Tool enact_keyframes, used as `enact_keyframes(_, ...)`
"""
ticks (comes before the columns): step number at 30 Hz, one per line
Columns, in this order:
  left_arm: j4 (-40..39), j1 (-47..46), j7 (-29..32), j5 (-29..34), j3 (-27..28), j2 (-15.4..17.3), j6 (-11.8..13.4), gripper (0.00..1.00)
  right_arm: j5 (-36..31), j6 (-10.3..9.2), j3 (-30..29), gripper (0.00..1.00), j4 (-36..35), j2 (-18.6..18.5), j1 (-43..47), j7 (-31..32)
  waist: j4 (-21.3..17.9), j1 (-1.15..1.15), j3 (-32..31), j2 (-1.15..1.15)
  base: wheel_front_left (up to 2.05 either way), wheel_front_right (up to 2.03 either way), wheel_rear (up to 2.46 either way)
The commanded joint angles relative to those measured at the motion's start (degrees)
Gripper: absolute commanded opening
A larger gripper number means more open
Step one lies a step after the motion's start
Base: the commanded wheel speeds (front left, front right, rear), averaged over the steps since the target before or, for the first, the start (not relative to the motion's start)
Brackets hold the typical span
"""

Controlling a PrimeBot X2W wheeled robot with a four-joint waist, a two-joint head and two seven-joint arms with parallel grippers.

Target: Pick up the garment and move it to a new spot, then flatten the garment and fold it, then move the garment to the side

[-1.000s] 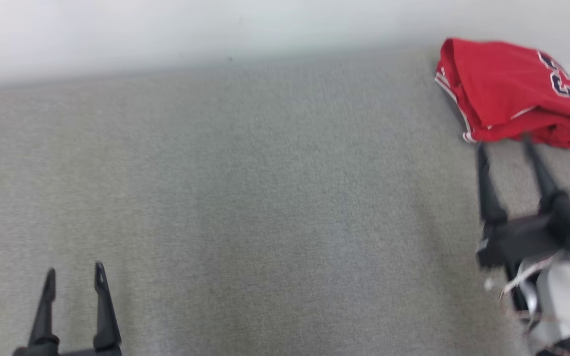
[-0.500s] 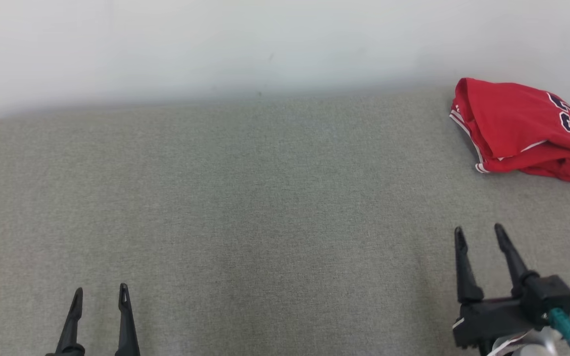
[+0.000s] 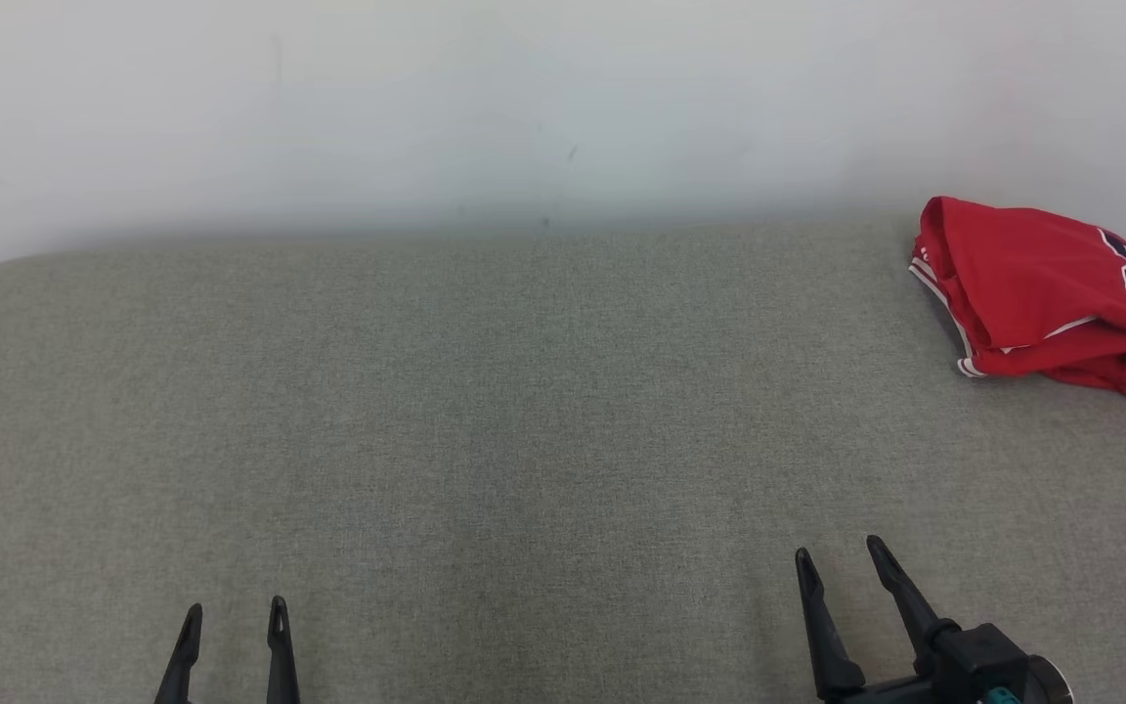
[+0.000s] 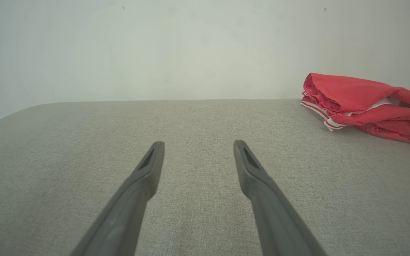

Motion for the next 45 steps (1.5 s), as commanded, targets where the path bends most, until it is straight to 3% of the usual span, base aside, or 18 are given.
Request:
enact_keyframes(1,0.4,0.5,-0.2,-0.1,-0.3,-0.1,0.1,1.00,0.3,-0.16,1.0,1.00,0.2,0.3,0.7,0.0,0.3,0.00,-0.4,0.00,0.00,0.00,0.00)
enact_keyframes(9,2.2,1.0,-0.2,0.2,-1.0,-0.1,0.4,1.00,-0.6,-0.16,2.9,1.00,0.5,0.5,1.5,0.0,0.5,0.00,-0.8,0.00,0.00,0.00,0.00)
enact_keyframes(17,2.7,1.0,-0.2,-0.2,-1.3,-0.1,0.8,1.00,-1.0,-0.16,-0.1,1.00,0.4,0.7,1.6,0.0,0.4,0.00,-0.8,0.00,0.00,0.00,0.00)
enact_keyframes(38,3.6,1.0,-0.2,-0.3,-1.0,-0.1,0.8,1.00,-0.5,-0.16,-0.4,1.00,-0.1,0.7,1.5,0.0,0.3,0.00,-0.4,0.00,0.00,0.00,0.00)
enact_keyframes(39,3.8,0.2,0.0,-0.5,-1.2,0.0,0.6,0.00,-0.4,0.00,-0.3,0.00,0.2,0.5,1.2,0.0,0.3,0.00,-0.4,0.00,0.00,0.00,0.00)
enact_keyframes(45,6.2,-0.6,1.2,-3.6,-0.7,-0.1,0.3,0.00,2.9,0.00,-0.3,0.00,1.7,0.5,1.5,0.7,0.3,0.00,-0.4,0.00,0.00,0.00,0.00)
